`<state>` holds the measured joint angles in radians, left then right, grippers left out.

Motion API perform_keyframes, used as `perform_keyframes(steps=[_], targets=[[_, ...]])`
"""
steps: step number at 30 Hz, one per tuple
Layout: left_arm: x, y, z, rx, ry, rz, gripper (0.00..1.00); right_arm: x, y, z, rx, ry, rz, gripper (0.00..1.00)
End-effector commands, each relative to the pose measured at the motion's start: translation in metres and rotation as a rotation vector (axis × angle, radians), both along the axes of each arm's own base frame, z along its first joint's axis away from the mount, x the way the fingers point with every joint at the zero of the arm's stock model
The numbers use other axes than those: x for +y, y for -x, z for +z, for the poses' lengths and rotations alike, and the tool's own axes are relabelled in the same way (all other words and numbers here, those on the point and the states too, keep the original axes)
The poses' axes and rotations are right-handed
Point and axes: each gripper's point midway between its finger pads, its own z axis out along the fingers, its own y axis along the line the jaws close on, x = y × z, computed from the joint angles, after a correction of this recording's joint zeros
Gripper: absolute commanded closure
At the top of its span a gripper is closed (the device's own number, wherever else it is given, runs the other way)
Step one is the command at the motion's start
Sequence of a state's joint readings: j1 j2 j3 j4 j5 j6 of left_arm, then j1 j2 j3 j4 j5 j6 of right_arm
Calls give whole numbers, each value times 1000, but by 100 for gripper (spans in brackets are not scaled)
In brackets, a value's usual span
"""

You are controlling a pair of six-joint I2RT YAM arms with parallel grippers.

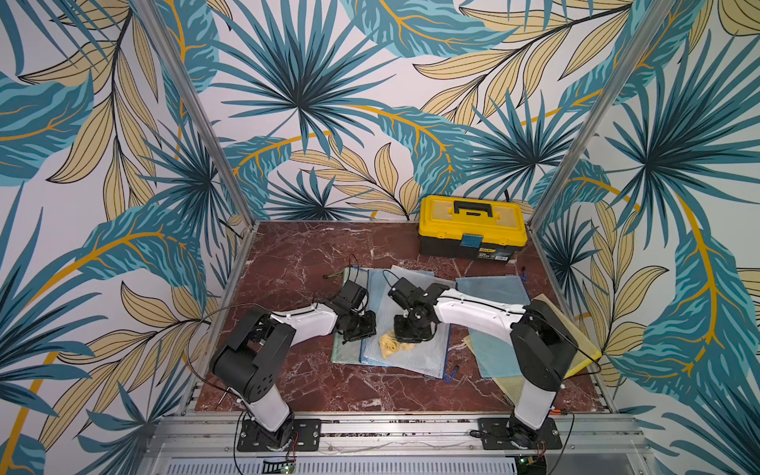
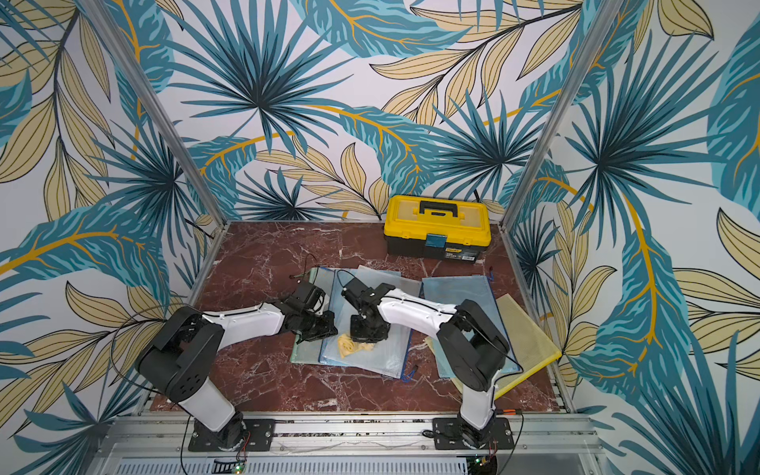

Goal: Wipe the document bag
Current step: Wipe the dirt from the document bag.

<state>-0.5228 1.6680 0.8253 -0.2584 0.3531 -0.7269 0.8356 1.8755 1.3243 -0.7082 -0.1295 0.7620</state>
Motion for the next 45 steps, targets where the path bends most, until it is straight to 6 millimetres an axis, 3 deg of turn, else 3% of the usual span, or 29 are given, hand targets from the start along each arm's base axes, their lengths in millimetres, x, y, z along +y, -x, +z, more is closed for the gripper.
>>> perform_keyframes(steps=[1,4,8,12,14,16,18,21,25,27,29,33,37,41,45], targets=[[6,-5,4,-26,-11,27,100,22,16,-19,72,-11,14,100],[7,-3,2,-22,-15,31,100,9,22,-41,100,19,-6,100],[8,-3,2,-24,-16,27,100,-44,40,-61,147,113,-44,100],[9,-4,1,-24,-18,26,100,-110,48,-56,154,170,-144,100],[9,-5,0,-22,-18,26,100,-123,49,-46,131,168,-168,100],[9,-6,1,-25,-14,26,100,-114,43,-33,107,138,-159,100],[8,-7,2,-25,-11,26,100,-91,34,-20,77,114,-122,100],[7,-6,2,-19,-5,28,100,-35,24,-8,53,64,-33,100],[9,-4,2,-20,-7,32,100,37,26,-11,75,-27,58,100],[9,-4,2,-19,-8,33,100,53,29,-18,97,-63,61,100],[10,-4,1,-18,-10,33,100,54,34,-31,128,-76,47,100],[9,-5,0,-17,-9,27,100,15,51,-50,156,14,24,100],[11,-7,-1,-17,-11,27,100,-49,68,-54,170,89,-51,100],[13,-7,-1,-17,-10,28,100,-104,74,-40,157,132,-138,100],[15,-7,-2,-16,-9,29,100,-134,70,-5,79,160,-167,100]])
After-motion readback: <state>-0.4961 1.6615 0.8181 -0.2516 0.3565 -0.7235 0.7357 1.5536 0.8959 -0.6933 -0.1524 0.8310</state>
